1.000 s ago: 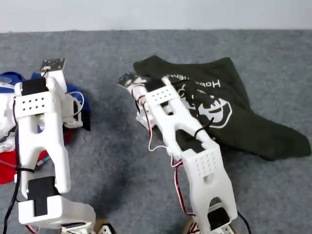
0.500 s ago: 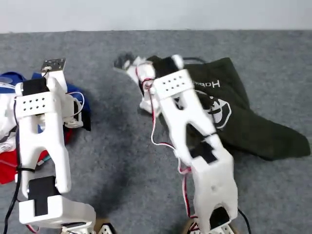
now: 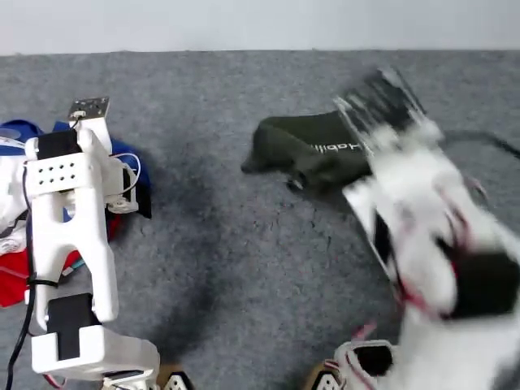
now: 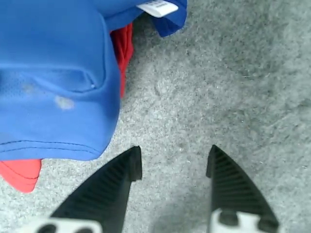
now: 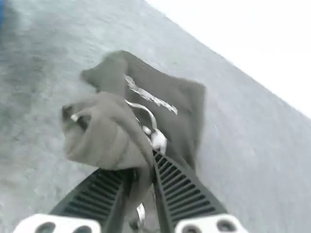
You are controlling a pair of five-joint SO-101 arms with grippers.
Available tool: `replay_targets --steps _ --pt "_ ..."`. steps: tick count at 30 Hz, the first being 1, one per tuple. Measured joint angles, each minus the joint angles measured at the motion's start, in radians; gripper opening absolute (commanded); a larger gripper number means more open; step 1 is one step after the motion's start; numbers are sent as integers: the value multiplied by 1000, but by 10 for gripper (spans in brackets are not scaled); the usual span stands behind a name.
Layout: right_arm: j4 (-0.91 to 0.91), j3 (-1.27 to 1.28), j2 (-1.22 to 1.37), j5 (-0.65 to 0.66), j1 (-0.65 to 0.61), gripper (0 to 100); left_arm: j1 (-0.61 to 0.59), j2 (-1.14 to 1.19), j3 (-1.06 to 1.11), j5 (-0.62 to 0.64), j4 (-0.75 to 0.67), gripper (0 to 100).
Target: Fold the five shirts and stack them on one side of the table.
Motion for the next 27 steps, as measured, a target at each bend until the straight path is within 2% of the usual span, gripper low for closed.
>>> replay_targets --steps 4,6,11,18,27 --pt "0 232 -295 0 196 8 6 5 0 0 0 221" --pt "0 347 -394 0 230 8 37 5 0 5 0 222" --pt "-2 649 -519 12 239 8 212 41 0 3 -46 226" --pt "-5 764 -563 46 239 8 470 276 -38 0 -183 251" --pt "-6 770 -563 46 239 8 508 548 -384 49 -199 253"
